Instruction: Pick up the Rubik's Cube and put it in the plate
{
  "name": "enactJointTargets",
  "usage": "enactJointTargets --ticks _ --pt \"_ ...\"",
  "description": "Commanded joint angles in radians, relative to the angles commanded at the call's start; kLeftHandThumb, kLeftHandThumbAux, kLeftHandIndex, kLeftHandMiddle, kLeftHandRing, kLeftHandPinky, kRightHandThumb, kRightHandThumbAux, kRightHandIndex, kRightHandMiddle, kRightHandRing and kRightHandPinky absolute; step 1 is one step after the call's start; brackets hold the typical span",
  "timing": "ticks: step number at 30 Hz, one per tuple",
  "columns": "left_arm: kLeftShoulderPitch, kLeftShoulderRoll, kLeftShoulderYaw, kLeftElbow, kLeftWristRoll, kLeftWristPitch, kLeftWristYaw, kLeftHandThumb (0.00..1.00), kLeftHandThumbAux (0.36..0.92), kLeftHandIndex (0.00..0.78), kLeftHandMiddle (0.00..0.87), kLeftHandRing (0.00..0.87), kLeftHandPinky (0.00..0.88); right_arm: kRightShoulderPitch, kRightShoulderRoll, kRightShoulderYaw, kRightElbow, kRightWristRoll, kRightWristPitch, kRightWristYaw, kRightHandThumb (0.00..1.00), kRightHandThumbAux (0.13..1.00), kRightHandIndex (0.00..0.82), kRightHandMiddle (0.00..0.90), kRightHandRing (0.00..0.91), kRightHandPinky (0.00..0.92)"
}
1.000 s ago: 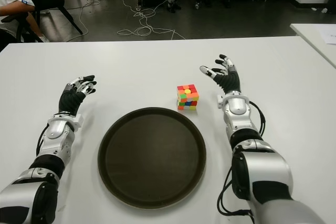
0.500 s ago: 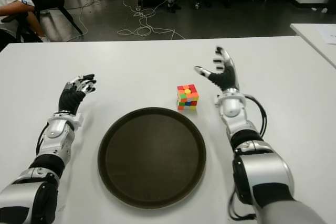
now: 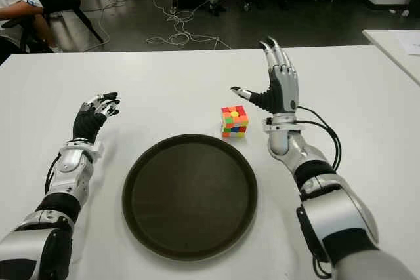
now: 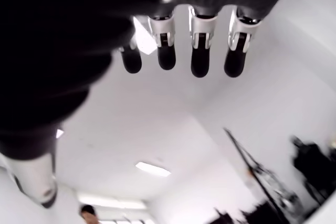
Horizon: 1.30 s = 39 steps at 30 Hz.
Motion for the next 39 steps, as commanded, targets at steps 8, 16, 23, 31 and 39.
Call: enactJointTargets --ticks 8,16,23,31,39 --pt "0.000 0.003 -0.002 -0.004 0.002 0.014 0.002 0.685 0.724 0.399 0.237 0.219 0.249 -0.009 -0.023 0.066 -0.001 -0.044 -0.049 -0.021 0.024 0.592 0.020 0.107 0.162 0.190" --pt "0.002 0.006 -0.008 -0.003 0.010 0.009 0.003 0.684 0.724 0.399 0.242 0.223 0.246 -0.013 -0.037 0.113 0.008 -0.045 -0.057 0.121 0.020 0.561 0.013 0.094 0.145 0.163" --pt "0.001 0.003 -0.008 -0.001 0.010 0.011 0.015 0.685 0.723 0.399 0.252 0.232 0.259 -0.020 -0.051 0.139 0.014 -0.042 -0.028 0.279 0.028 0.547 0.001 0.074 0.135 0.189" --pt "0.000 0.003 -0.003 0.003 0.001 0.006 0.007 0.686 0.723 0.399 0.242 0.229 0.254 -0.026 -0.073 0.172 -0.019 -0.052 0.036 0.448 0.025 0.519 0.038 0.106 0.163 0.244" --pt "0.001 0.004 -0.004 0.000 0.000 0.009 -0.001 0.684 0.724 0.398 0.237 0.226 0.249 -0.028 -0.078 0.201 -0.045 -0.059 0.131 0.548 0.002 0.519 0.052 0.138 0.157 0.233"
